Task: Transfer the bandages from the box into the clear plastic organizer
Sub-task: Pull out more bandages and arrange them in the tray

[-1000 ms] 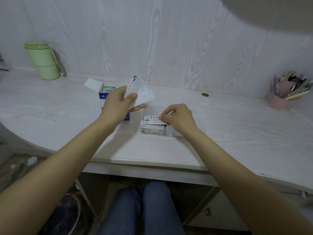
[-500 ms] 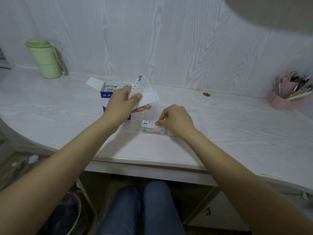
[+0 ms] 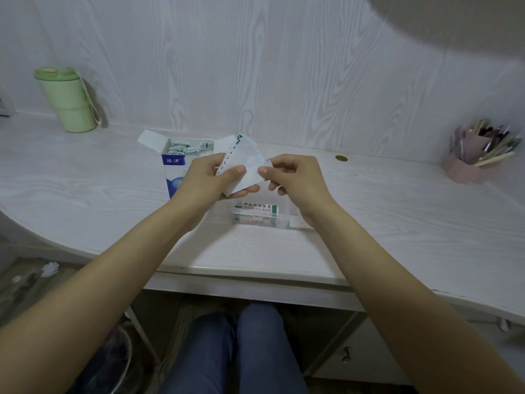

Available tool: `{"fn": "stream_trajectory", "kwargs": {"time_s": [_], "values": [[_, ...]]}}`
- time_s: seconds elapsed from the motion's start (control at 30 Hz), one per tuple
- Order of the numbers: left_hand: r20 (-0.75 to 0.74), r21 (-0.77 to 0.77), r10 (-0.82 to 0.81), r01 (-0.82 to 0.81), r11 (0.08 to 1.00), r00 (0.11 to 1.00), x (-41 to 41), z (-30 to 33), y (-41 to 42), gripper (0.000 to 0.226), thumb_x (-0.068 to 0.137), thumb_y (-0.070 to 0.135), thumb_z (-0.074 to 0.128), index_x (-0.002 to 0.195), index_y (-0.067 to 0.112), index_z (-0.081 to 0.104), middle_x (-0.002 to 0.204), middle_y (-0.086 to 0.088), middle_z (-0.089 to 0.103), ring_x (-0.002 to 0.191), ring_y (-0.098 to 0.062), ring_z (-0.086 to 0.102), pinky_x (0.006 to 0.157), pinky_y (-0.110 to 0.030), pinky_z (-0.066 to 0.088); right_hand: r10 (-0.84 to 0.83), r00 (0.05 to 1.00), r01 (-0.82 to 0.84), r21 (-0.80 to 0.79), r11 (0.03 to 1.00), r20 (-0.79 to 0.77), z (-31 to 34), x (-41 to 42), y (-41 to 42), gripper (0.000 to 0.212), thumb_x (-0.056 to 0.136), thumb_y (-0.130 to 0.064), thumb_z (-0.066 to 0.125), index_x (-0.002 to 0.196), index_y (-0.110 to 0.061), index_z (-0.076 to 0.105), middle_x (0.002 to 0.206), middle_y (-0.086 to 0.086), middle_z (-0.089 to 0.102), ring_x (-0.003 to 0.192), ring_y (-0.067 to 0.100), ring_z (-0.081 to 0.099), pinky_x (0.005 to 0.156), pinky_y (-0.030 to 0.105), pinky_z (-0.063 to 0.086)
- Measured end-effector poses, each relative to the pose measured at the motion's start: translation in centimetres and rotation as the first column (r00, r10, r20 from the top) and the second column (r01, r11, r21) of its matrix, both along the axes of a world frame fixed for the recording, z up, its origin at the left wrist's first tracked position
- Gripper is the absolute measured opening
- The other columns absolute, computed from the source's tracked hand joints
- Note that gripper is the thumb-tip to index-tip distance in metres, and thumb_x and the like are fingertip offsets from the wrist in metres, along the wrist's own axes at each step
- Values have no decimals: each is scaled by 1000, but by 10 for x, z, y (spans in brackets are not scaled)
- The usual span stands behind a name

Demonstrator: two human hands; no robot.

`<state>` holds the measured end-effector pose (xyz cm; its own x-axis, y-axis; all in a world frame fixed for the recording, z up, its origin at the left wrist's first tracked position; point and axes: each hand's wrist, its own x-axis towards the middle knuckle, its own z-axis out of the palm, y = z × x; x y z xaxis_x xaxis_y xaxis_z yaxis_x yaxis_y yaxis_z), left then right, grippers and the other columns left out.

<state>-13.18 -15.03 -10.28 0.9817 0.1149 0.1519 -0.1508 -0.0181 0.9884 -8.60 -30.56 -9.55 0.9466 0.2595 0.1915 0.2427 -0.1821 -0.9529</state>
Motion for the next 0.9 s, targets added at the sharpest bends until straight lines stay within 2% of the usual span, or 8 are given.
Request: {"fn": "stream_trajectory", "kwargs": {"time_s": [0.17, 0.23, 0.33, 0.5, 0.6, 0.73, 0.8, 0.9], "values": [[-42, -41, -10, 8, 999, 999, -4, -1, 6, 26, 92, 7, 56, 117, 1, 61, 108, -13, 69, 86, -30, 71, 78, -37, 58, 45, 990, -20, 182, 983, -135, -5, 0, 0, 10, 84, -2, 68, 92, 3, 67, 68, 8, 63, 57, 5, 63, 61, 14, 52], [-52, -31, -14, 12, 999, 999, -6, -2, 6, 25, 91, 6, 57, 115, 1, 61, 109, -12, 68, 84, -28, 71, 72, -31, 59, 86, 977, -32, 268, 963, -192, -7, -2, 1, 14, 84, 1, 66, 97, 6, 66, 72, 10, 63, 58, 6, 64, 62, 14, 52], [-52, -20, -20, 19, 1000, 998, -8, -2, 6, 20, 90, 8, 58, 109, 4, 64, 107, -12, 69, 82, -26, 72, 64, -23, 57, 91, 969, -21, 290, 957, -230, -7, -3, 2, 7, 83, -1, 68, 89, -1, 65, 69, 8, 63, 56, 7, 64, 58, 14, 51], [-51, -22, 27, -28, 999, 998, -9, -4, 7, 15, 90, 8, 59, 104, 8, 65, 105, -10, 69, 82, -24, 72, 68, -25, 59, 92, 956, -1, 311, 951, -279, -4, -5, 2, 12, 84, -5, 69, 81, -10, 59, 69, 4, 67, 60, 11, 69, 53, 15, 48], [-40, 54, 65, -63, 997, 997, -7, -5, 10, 10, 90, 9, 60, 97, 12, 66, 95, -8, 69, 70, -13, 70, 66, -23, 58, 116, 944, 15, 389, 921, -309, -3, -5, 1, 19, 84, -3, 67, 77, -11, 52, 65, 3, 68, 60, 13, 69, 49, 16, 46], [-50, 83, 71, -67, 994, 996, -7, -5, 13, 11, 90, 8, 59, 100, 7, 65, 89, -8, 68, 61, -12, 69, 60, -21, 57, 153, 932, 21, 471, 882, -328, -5, -4, 0, 11, 85, 1, 64, 82, -7, 58, 71, 8, 70, 62, 17, 70, 56, 17, 53], [-49, 98, 83, -78, 992, 995, -6, -5, 14, 11, 90, 9, 59, 100, 7, 65, 89, -7, 68, 64, -15, 71, 60, -23, 58, 192, 925, -6, 494, 870, -328, -6, -2, 1, 7, 88, -3, 62, 81, -5, 63, 72, 9, 70, 66, 17, 70, 62, 18, 56], [-32, 100, 95, -92, 991, 995, -5, -6, 16, 9, 90, 10, 60, 97, 9, 66, 94, -8, 68, 70, -16, 72, 63, -22, 58, 238, 901, -20, 512, 859, -363, -7, 1, 3, 23, 90, -23, 62, 79, -3, 64, 79, 12, 70, 72, 17, 70, 68, 19, 56]]}}
